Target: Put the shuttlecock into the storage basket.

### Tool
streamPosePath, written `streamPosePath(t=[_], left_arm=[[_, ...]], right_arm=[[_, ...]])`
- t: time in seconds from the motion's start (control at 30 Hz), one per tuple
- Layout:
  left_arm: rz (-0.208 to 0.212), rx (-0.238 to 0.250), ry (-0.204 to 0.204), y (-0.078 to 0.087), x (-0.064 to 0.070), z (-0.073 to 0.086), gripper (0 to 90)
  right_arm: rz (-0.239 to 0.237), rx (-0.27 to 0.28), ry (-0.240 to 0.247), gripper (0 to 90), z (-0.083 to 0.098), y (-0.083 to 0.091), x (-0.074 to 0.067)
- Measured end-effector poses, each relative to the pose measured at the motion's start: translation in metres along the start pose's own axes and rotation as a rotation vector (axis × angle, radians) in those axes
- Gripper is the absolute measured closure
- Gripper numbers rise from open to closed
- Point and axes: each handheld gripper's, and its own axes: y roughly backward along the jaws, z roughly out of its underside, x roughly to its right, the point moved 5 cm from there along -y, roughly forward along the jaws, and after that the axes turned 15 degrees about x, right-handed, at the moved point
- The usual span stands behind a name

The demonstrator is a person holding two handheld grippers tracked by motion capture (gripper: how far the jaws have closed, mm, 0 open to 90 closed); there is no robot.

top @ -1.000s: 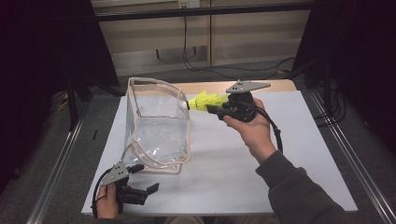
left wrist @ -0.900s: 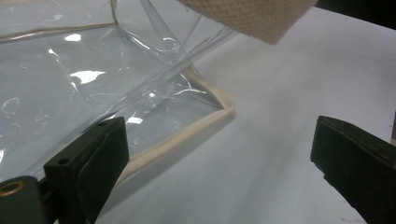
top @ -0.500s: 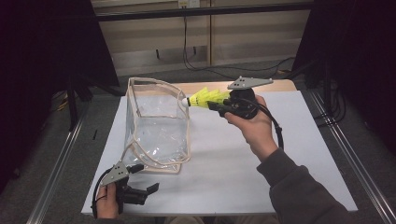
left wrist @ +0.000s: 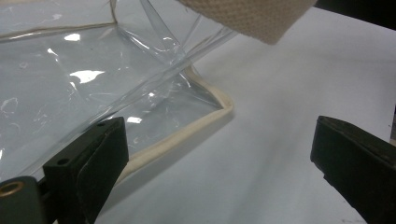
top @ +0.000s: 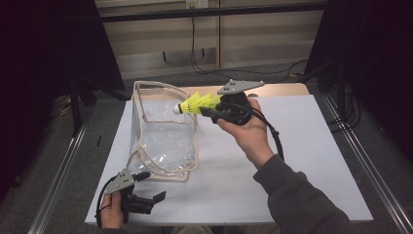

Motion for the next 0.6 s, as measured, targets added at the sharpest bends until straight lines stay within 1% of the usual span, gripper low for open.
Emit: streamPosePath(t=[0.1,0.13,0.17,0.2,0.43,0.57,0.6], left_arm=[[0.003,0.000,0.004,0.000,0.000,0.000,3.9],[0.015,0.003,0.006,0.001,0.000,0.000,3.9],[0.016,0.004,0.007,0.001,0.000,0.000,3.9],[0.008,0.004,0.005,0.001,0.000,0.000,3.9],[0.003,0.005,0.007,0.000,0.000,0.000,3.8],[0.005,0.002,0.006,0.001,-0.001,0.000,3.8],[0.017,0.003,0.008,0.001,-0.001,0.000,3.7]], right_arm=[[-0.013,-0.014,0.005,81.5,0.002,-0.008,-0.007],[-0.016,-0.014,0.007,81.5,0.002,-0.010,-0.009],[-0.017,-0.015,0.008,81.5,0.002,-0.012,-0.010],[-0.022,-0.015,0.008,81.5,0.002,-0.013,-0.011],[-0.029,-0.026,0.015,81.5,0.003,-0.023,-0.017],[-0.043,-0.026,0.015,81.5,0.003,-0.026,-0.020],[-0.044,-0.030,0.017,81.5,0.003,-0.027,-0.021]])
